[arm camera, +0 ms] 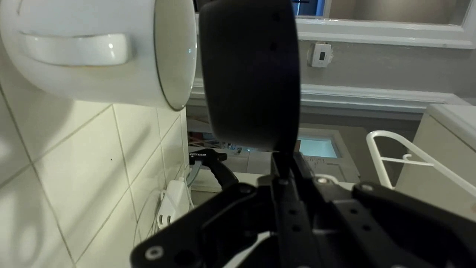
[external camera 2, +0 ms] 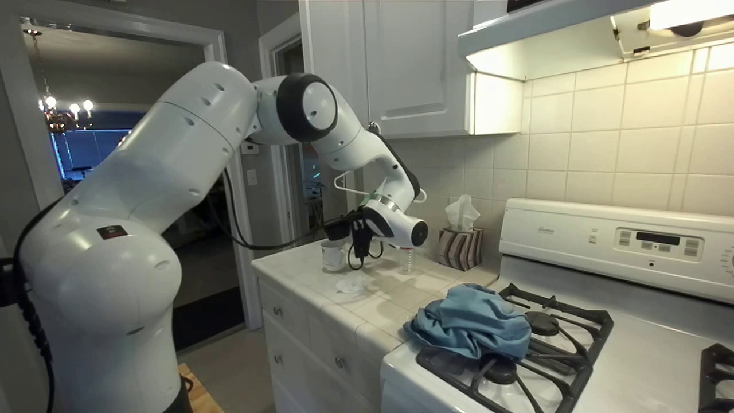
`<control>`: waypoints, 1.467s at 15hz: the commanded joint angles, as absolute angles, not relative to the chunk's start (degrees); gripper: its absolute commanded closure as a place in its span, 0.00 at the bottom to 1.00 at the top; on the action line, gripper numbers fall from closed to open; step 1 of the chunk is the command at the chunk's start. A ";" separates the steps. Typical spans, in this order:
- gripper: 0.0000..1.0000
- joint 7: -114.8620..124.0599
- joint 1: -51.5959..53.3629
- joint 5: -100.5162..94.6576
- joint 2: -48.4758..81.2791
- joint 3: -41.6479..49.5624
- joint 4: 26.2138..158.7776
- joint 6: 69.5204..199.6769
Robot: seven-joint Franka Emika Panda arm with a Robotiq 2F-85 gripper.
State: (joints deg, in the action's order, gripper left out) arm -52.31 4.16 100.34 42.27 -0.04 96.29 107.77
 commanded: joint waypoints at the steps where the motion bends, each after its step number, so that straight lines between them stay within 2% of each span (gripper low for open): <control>1: 0.99 -53.32 5.39 99.50 43.38 -0.32 93.35 110.32; 22: 0.99 -52.46 5.28 92.53 40.85 0.12 93.57 115.57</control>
State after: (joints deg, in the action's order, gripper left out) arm -53.69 5.57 94.83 42.33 0.38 92.75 114.61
